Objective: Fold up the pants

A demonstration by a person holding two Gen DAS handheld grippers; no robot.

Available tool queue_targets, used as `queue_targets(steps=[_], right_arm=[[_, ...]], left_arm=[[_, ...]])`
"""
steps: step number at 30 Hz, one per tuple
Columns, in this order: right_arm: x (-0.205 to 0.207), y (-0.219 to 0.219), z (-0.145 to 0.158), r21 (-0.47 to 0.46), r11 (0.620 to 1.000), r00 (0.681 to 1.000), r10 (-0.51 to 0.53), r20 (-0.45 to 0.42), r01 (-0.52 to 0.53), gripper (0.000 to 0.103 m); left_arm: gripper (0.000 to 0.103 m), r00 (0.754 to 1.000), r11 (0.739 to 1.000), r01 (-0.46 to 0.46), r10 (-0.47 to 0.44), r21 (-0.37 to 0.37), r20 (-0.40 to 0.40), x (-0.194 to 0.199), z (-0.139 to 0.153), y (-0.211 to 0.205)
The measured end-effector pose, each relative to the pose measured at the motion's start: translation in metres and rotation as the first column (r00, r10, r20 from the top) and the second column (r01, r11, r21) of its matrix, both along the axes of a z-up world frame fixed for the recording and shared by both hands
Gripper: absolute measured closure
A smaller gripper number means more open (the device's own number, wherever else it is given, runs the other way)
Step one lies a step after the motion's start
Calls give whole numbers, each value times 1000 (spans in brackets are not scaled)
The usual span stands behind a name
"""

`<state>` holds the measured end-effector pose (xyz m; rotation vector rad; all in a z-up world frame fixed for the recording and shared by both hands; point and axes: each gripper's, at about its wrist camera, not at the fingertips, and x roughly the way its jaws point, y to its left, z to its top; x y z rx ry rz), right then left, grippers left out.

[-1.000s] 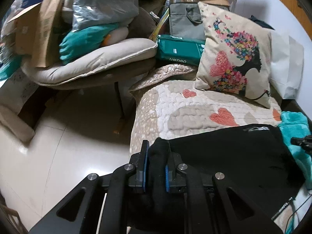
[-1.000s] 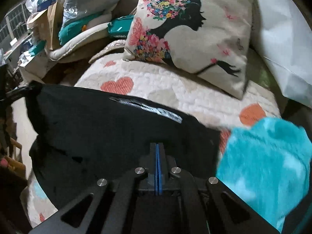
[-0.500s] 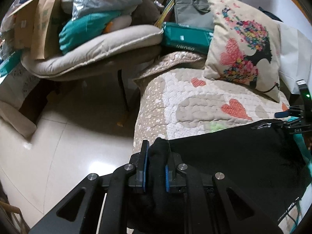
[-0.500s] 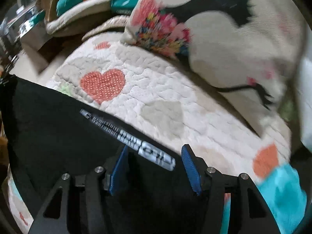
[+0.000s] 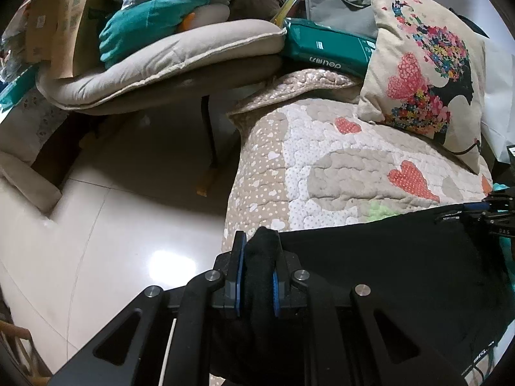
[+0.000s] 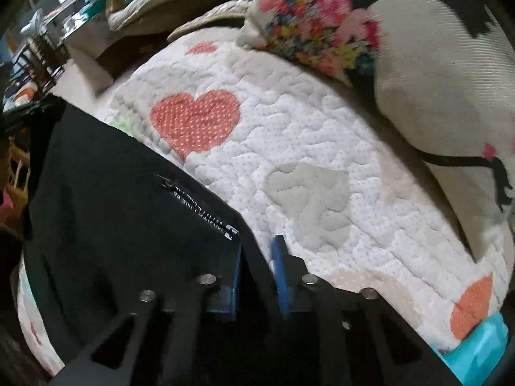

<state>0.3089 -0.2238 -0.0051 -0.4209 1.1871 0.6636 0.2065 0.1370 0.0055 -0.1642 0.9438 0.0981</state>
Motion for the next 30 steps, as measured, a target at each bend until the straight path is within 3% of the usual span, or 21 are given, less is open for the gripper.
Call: queue_targets(steps=[5, 8, 14, 21, 25, 30], right_arm=[[-6, 6, 19, -53, 998, 996, -32, 87, 37, 92], [-9, 7, 33, -77, 995, 990, -55, 133, 65, 100], [-13, -7, 71, -116, 981, 966, -128, 224, 157, 100], [-41, -9, 106, -80, 972, 936, -187, 299, 220, 100], [-81, -6, 117, -54, 975, 934, -189, 304, 215, 100], [-140, -1, 114, -26, 980, 941, -182, 286, 197, 100]], left_arm=[[90, 999, 1000, -15, 16, -20, 42, 4, 13, 0], [90, 996, 999, -29, 31, -32, 78, 10, 22, -1], [90, 991, 998, -25, 33, -66, 132, 17, 37, -6], [90, 987, 999, -45, 47, -18, 157, 19, 42, -12], [90, 984, 999, -38, 36, 8, 173, -2, 49, -10], [90, 985, 995, -4, -14, 99, 174, -60, 52, -15]])
